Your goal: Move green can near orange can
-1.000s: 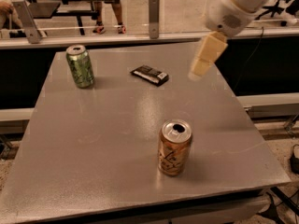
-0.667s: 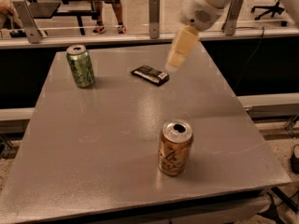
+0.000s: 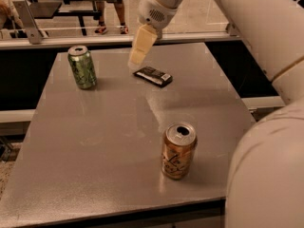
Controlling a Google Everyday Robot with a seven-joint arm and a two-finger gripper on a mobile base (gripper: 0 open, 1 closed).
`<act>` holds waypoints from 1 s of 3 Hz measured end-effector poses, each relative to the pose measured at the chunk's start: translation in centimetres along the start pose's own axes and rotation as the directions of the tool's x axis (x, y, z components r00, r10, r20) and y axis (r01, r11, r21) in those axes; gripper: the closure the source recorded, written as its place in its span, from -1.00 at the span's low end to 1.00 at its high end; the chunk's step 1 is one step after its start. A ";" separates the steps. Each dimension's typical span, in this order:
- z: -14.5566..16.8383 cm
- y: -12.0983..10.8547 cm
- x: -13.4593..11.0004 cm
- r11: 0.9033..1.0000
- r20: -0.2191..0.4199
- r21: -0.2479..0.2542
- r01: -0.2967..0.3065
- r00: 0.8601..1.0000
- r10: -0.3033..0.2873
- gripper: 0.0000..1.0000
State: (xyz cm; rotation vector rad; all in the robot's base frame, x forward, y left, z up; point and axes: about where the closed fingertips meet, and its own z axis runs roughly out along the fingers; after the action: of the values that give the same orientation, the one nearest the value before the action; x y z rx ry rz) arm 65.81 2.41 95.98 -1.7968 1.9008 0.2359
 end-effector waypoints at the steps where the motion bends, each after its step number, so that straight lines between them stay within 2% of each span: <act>1: 3.8 0.0 -3.7 1.000 0.022 -0.010 0.008 1.000 -0.007 -1.00; 2: 7.6 -0.2 -6.5 1.000 0.066 -0.007 -0.017 0.998 0.018 -1.00; 3: 10.0 -0.7 -8.4 0.998 0.126 0.001 -0.055 0.990 0.055 -1.00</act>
Offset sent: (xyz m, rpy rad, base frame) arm 0.0396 0.1437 -0.0497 0.1744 -0.0102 -0.0497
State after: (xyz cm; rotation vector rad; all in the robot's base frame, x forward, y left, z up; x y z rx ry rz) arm 68.82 14.30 91.51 -1.6866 1.8618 0.3560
